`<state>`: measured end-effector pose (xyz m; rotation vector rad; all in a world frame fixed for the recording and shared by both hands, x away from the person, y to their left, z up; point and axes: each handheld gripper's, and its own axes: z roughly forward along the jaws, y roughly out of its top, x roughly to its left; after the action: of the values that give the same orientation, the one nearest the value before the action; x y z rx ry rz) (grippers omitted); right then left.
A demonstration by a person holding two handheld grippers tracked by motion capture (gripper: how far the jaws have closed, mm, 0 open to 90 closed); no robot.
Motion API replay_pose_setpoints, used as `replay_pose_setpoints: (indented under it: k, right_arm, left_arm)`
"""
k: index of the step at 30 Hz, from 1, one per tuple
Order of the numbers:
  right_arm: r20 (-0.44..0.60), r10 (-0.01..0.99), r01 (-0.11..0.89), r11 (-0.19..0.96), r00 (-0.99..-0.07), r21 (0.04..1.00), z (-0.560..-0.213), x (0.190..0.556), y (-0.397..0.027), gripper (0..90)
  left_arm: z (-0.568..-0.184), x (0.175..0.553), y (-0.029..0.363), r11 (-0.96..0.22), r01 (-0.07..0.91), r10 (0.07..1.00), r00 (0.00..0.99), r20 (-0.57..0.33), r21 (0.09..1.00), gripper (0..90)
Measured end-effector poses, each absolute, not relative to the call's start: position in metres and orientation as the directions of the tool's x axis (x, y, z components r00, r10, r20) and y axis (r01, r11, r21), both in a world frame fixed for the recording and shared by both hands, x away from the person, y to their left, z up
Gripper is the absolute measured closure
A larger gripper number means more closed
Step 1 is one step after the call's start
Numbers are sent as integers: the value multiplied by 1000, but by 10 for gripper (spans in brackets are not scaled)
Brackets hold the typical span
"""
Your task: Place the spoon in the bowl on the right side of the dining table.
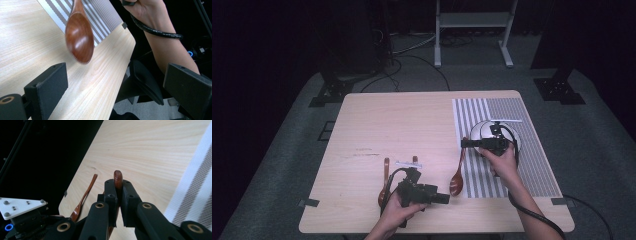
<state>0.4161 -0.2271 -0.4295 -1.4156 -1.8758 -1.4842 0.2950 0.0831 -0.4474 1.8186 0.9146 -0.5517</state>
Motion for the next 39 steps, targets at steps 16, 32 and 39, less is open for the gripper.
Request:
replay_pose_setpoints:
  k: [16, 32, 39]
  right_arm:
    - [739, 535, 825, -129, -410, 551, -406, 425, -262, 840]
    - [721, 577, 789, -202, -384, 581, -382, 433, -286, 840]
    - [714, 593, 773, -227, -372, 592, -372, 437, -295, 840]
  left_arm:
    - [-449, 297, 86, -220, 796, 357, 604, -713, 564, 43]
    - [-450, 297, 86, -224, 796, 362, 604, -710, 562, 43]
    - [-450, 297, 86, -224, 796, 362, 603, -711, 562, 43]
